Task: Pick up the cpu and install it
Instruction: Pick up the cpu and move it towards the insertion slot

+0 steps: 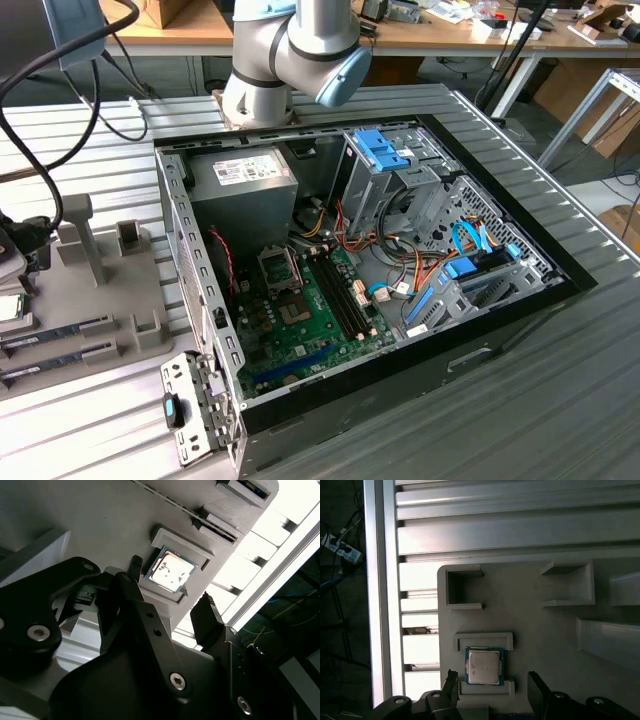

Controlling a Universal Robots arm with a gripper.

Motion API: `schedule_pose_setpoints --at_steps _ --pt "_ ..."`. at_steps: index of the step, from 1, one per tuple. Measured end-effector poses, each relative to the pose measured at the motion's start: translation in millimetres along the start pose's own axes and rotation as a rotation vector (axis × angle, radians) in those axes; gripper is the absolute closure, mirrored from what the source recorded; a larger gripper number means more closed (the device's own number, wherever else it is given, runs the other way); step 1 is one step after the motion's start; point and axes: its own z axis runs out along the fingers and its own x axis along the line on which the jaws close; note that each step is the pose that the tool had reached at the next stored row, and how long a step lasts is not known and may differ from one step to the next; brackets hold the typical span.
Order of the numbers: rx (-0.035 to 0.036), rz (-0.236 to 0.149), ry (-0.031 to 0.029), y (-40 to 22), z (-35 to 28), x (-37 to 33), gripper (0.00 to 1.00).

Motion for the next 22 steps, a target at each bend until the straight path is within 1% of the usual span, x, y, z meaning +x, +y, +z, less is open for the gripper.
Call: schedule_pose_setpoints --at_steps 1,2,3,15,19,22 --pt "-0.0001 0.0 -0.0001 4.4 0.9 0.4 0.34" --pt "0.0004 -0.008 0.0002 5.5 9.4 1.4 0.34" --pt "0.0018 -0.043 -0.0001 5.4 12.2 3.1 0.34" --pt "0.0018 -0.043 0.0 5.4 18.2 2.9 0.34" --pt "0.0018 -0.043 -0.0001 5.4 21.1 2.8 0.34" --pt "0.0017 -0.043 -0.0001 5.4 24.9 2.6 0.34"
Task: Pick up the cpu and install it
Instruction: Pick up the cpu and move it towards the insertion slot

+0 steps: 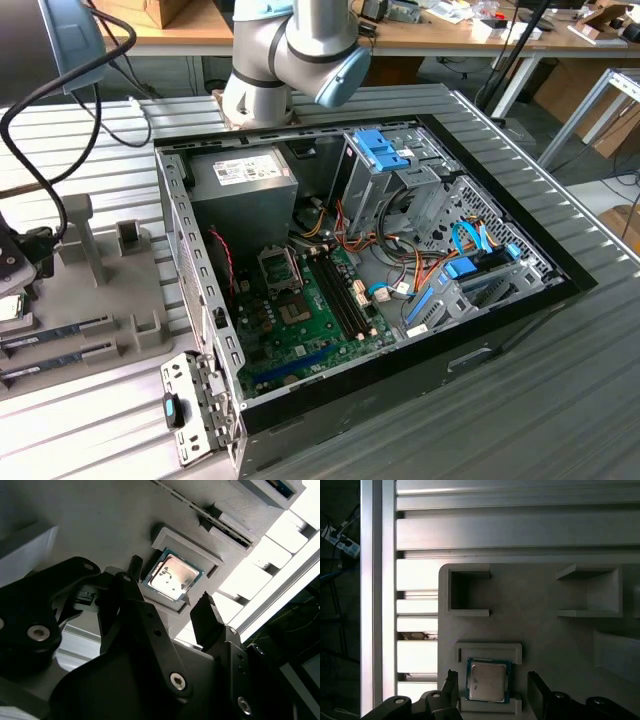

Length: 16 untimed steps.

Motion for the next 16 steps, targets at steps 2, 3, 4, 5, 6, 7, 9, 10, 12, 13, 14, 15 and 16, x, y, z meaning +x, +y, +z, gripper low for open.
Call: schedule_pose_setpoints --at_steps 2,3,4,5,6,7,9,10,12,13,14,15,16 --pt "0.0 0.0 0.0 0.0 4.4 -0.2 0.34" --pt "0.0001 0.0 0.0 0.0 5.4 -0.2 0.34" --pt "0.0001 0.0 0.0001 0.0 6.1 -0.2 0.34" --pt "0.0002 0.0 0.0002 0.0 7.0 0.1 0.34" --pt "0.0001 0.0 0.0001 0.0 8.0 0.3 0.34" --pt "0.0001 0.0 0.0001 0.0 8.7 0.6 0.34" --pt "0.0 0.0 -0.0001 0.0 9.8 1.7 0.34" --pt "0.0001 0.0 0.0 -0.1 10.2 2.1 0.34" --pt "0.0 0.0 -0.0001 -0.1 11.4 2.4 0.34" --pt "0.0 0.0 0.0 -0.1 12.6 2.5 0.34" --pt "0.0001 0.0 0.0001 -0.1 13.4 2.5 0.34" --pt "0.0002 0.0 0.0002 -0.1 13.9 2.6 0.34" --pt "0.0002 0.0 0.0002 -0.1 14.4 2.8 0.34"
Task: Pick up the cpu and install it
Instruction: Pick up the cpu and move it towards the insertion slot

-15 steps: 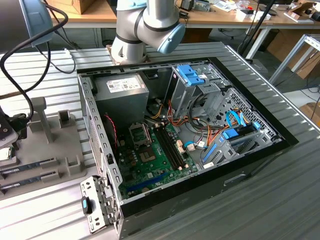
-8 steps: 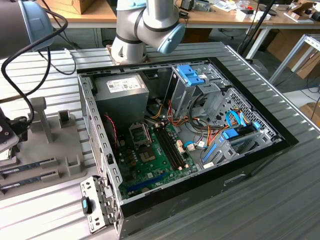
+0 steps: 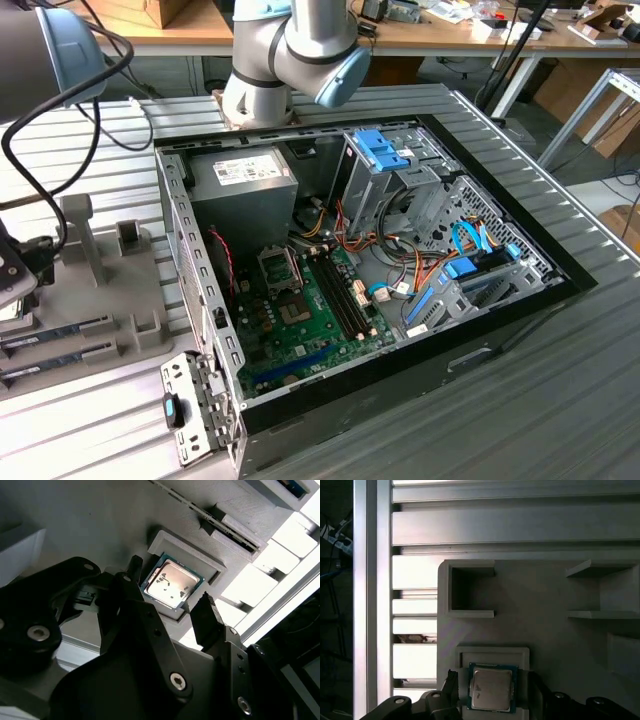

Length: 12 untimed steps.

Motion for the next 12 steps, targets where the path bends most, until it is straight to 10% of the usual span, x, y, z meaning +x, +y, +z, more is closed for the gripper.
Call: schedule_pose_setpoints --at_steps 12 --pt "0.0 0.0 0.0 0.0 1.8 1.8 0.34"
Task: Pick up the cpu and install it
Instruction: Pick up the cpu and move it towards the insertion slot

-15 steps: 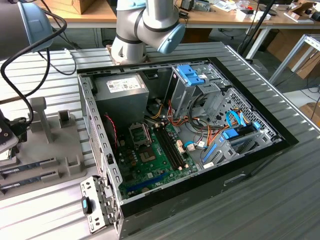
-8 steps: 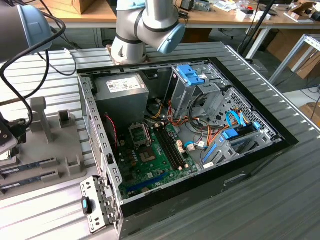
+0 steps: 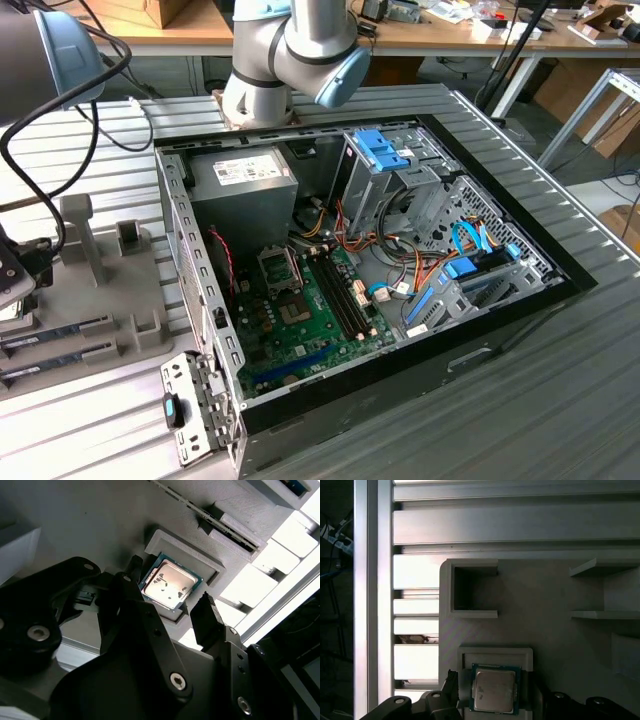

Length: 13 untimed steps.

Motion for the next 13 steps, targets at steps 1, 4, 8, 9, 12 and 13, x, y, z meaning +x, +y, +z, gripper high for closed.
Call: schedule_pose_setpoints --at_steps 1,4,8,9,12,13 --pt "-0.0001 0.0 -0.0001 0.0 0.1 0.0 0.34" --pt "-0.0001 0.0 -0.0001 0.0 0.1 0.0 0.42" --pt "0.0 0.0 0.0 0.0 0.2 0.0 0.53" --pt "0.0 0.0 0.0 0.0 0.2 0.0 0.53" --pt "-0.0001 0.0 -0.0001 0.0 0.3 0.0 0.53" --pt "-0.0001 0.0 -0.0001 0.0 0.3 0.0 0.53"
